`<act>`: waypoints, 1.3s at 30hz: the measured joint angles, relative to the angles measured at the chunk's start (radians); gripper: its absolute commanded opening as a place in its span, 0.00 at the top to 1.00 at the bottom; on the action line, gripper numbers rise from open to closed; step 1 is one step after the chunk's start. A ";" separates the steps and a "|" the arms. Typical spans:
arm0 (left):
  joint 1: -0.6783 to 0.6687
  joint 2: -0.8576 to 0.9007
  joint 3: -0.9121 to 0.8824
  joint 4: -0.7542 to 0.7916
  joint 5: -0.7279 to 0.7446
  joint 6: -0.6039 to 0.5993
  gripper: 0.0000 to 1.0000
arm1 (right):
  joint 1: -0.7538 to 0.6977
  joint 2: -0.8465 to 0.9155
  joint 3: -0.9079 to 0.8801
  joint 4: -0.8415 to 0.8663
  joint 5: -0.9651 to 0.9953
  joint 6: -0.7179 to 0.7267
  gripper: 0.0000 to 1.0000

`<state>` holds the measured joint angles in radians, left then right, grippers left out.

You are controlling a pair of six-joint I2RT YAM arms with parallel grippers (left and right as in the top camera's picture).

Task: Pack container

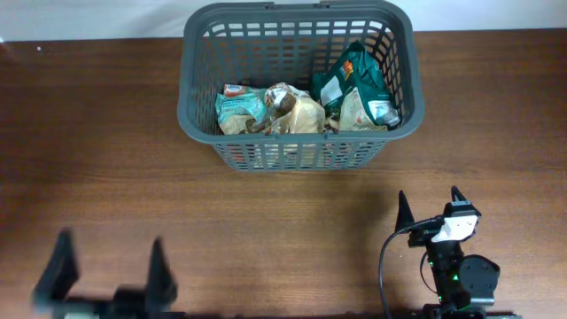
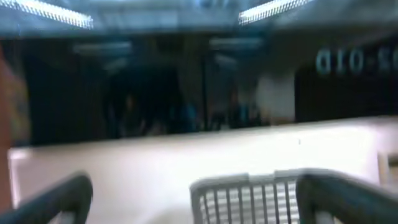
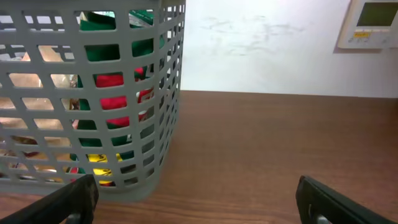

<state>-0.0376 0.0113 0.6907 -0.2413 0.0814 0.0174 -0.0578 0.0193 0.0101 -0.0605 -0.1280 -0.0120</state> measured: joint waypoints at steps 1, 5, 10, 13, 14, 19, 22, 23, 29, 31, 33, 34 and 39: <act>0.000 0.000 -0.060 0.060 0.004 0.001 0.01 | 0.000 0.000 0.000 0.000 0.000 0.000 0.01; 0.000 0.000 -0.280 0.232 0.010 0.001 0.01 | 0.000 0.000 0.000 0.000 0.000 0.000 0.01; 0.000 0.001 -0.514 0.387 0.012 0.001 0.01 | 0.000 0.000 0.000 0.000 0.000 0.000 0.01; 0.000 0.001 -0.600 0.447 0.006 0.002 0.01 | 0.000 0.000 0.000 0.000 0.000 0.000 0.01; 0.000 0.001 -0.618 0.457 0.003 0.002 0.01 | 0.000 0.000 0.000 0.000 0.000 0.000 0.01; 0.000 0.001 -0.652 0.457 -0.047 0.005 0.01 | 0.000 0.000 0.000 0.000 0.000 0.000 0.01; 0.000 0.000 -0.655 0.418 -0.077 0.005 0.01 | 0.000 0.000 0.000 0.000 0.000 0.001 0.01; 0.000 0.000 -0.658 0.402 -0.087 0.005 0.01 | 0.000 0.000 0.000 0.000 0.000 0.000 0.01; 0.000 0.001 -0.668 0.264 -0.109 0.005 0.01 | 0.000 0.000 0.000 0.000 0.000 0.000 0.01; 0.000 0.001 -0.670 0.205 -0.112 0.005 0.01 | 0.000 0.000 0.000 0.000 0.000 0.000 0.01; 0.000 0.001 -0.673 0.164 -0.111 0.005 0.01 | 0.000 0.000 0.000 0.000 0.000 0.000 0.01; 0.000 0.001 -0.674 0.158 -0.111 0.005 0.01 | 0.000 0.000 0.000 0.000 0.000 0.000 0.01; 0.000 0.001 -0.674 0.158 -0.103 0.005 0.01 | 0.000 0.000 0.000 0.000 0.000 0.000 0.01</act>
<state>-0.0376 0.0120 0.0166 -0.0837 -0.0219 0.0223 -0.0578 0.0196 0.0101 -0.0601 -0.1280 -0.0120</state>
